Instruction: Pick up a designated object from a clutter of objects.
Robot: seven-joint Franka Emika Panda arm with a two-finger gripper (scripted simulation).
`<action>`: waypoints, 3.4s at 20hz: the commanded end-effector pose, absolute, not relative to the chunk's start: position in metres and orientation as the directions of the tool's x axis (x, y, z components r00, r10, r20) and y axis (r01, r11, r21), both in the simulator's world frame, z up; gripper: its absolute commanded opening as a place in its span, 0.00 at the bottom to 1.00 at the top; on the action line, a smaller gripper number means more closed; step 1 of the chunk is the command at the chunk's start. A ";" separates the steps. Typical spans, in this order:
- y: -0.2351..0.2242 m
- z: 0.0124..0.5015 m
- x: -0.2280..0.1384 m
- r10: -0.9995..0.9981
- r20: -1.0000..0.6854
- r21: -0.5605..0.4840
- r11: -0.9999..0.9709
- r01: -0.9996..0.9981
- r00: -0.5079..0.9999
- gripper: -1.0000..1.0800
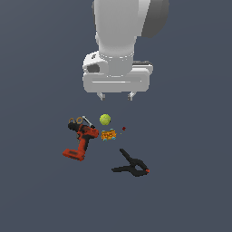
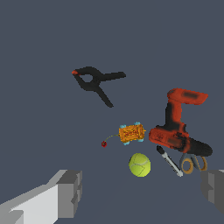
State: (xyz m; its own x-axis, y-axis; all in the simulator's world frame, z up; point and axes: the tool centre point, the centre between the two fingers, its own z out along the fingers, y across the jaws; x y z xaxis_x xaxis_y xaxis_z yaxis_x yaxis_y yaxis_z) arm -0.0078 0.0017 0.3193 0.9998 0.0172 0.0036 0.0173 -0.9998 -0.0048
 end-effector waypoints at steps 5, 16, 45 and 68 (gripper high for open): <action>-0.006 0.321 -0.006 -0.006 0.011 -0.013 -1.000 -0.006 1.000 0.96; -0.021 0.325 -0.002 -0.057 0.027 -0.031 -0.998 -0.057 0.998 0.96; -0.015 0.215 0.004 -0.543 -0.003 -0.036 -0.839 -0.543 0.839 0.96; -0.013 0.098 -0.021 -0.919 -0.009 -0.008 -0.394 -0.919 0.394 0.96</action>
State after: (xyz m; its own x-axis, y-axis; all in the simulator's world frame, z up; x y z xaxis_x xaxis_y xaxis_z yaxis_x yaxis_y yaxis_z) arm -0.0186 -0.0124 0.1053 0.4291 -0.9032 -0.0106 -0.9032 -0.4290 -0.0098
